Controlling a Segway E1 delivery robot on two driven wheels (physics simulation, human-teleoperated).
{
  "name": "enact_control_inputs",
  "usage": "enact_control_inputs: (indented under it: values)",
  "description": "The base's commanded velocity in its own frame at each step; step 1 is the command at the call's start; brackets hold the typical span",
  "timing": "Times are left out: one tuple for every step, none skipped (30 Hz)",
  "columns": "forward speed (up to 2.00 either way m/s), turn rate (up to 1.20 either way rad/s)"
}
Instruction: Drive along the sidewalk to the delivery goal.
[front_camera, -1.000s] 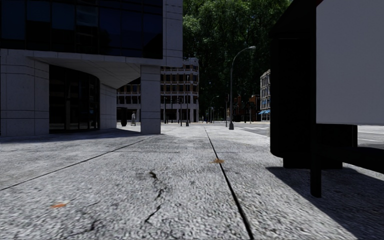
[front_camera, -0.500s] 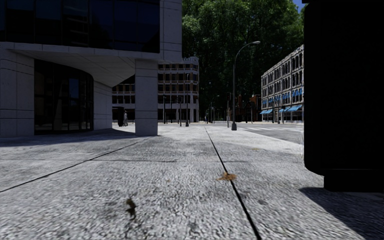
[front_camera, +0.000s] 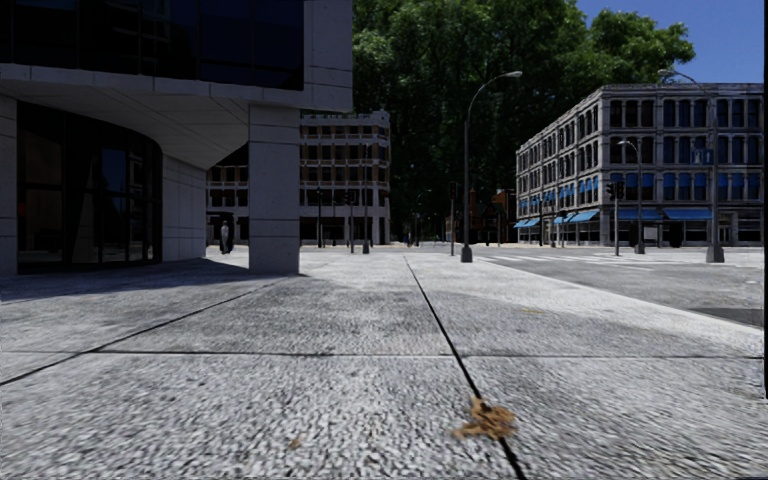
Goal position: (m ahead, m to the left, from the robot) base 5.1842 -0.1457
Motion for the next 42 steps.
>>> enact_control_inputs:
  values:
    - [2.0, -0.2]
    - [2.0, -0.21]
    - [2.0, -0.21]
    - [2.0, -0.29]
    - [2.0, -0.34]
    - [2.0, -0.3]
    - [2.0, -0.07]
    - [2.0, -0.07]
    - [2.0, 0.0]
    - [2.0, 0.0]
    - [2.0, 0.0]
    - [2.0, 0.0]
    - [2.0, 0.0]
    - [2.0, 0.0]
    - [2.0, 0.0]
    - [2.0, 0.0]
    - [2.0, 0.0]
    - [2.0, 0.0]
    - [2.0, 0.0]
    - [2.0, 0.0]
    - [2.0, 0.0]
    - [2.0, 0.0]
    - [2.0, 0.0]
    - [2.0, 0.0]
    - [2.0, 0.0]
    - [2.0, 0.0]
    - [2.0, 0.0]
    - [2.0, 0.0]
    - [2.0, 0.0]
    - [2.0, 0.0]
    - [2.0, 0.0]
    - [2.0, 0.0]
    - [2.0, 0.0]
    - [2.0, 0.0]
    - [2.0, 0.0]
    - [2.0, 0.0]
    - [2.0, 0.0]
    - [2.0, 0.0]
    - [2.0, 0.0]
    - [2.0, 0.0]
    - [2.0, 0.0]
    - [2.0, 0.0]
